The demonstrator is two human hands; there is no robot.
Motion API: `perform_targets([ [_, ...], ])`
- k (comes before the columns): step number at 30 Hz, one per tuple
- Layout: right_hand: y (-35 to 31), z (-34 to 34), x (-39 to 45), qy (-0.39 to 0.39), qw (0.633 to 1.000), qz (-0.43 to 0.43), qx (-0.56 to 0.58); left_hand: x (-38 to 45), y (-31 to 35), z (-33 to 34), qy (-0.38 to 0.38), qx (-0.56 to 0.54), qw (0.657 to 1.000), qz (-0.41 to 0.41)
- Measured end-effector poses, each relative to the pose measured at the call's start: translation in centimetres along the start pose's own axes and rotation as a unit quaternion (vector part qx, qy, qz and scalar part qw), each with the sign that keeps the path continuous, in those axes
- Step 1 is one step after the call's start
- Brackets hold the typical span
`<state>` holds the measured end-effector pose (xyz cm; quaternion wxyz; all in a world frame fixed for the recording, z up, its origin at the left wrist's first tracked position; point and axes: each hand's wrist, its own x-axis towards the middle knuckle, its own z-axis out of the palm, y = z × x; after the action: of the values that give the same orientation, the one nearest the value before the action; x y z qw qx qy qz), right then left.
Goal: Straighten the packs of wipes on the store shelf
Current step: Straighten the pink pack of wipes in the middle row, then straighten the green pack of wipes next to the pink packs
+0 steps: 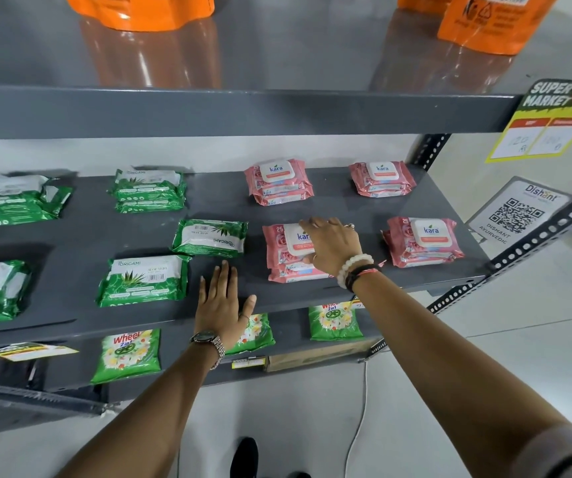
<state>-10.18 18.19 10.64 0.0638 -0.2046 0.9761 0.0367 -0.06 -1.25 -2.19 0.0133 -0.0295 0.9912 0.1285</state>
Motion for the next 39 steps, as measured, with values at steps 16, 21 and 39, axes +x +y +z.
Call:
perform_targets([
  [16, -6.0, -1.7, 2.9, 0.006, 0.993, -0.071, 0.092, -3.3, -9.2, -7.7, 0.112, -0.053, 0.992, -0.012],
  [21, -11.7, -0.2, 7.3, -0.079, 0.989, -0.094, 0.086, -6.0, -17.4, -8.8, 0.069, -0.028, 0.992, -0.099],
  [39, -19.3, 0.1, 8.4, 0.017, 0.982, -0.113, 0.150, -7.6, -22.4, -6.5, 0.057, 0.003, 0.992, -0.115],
])
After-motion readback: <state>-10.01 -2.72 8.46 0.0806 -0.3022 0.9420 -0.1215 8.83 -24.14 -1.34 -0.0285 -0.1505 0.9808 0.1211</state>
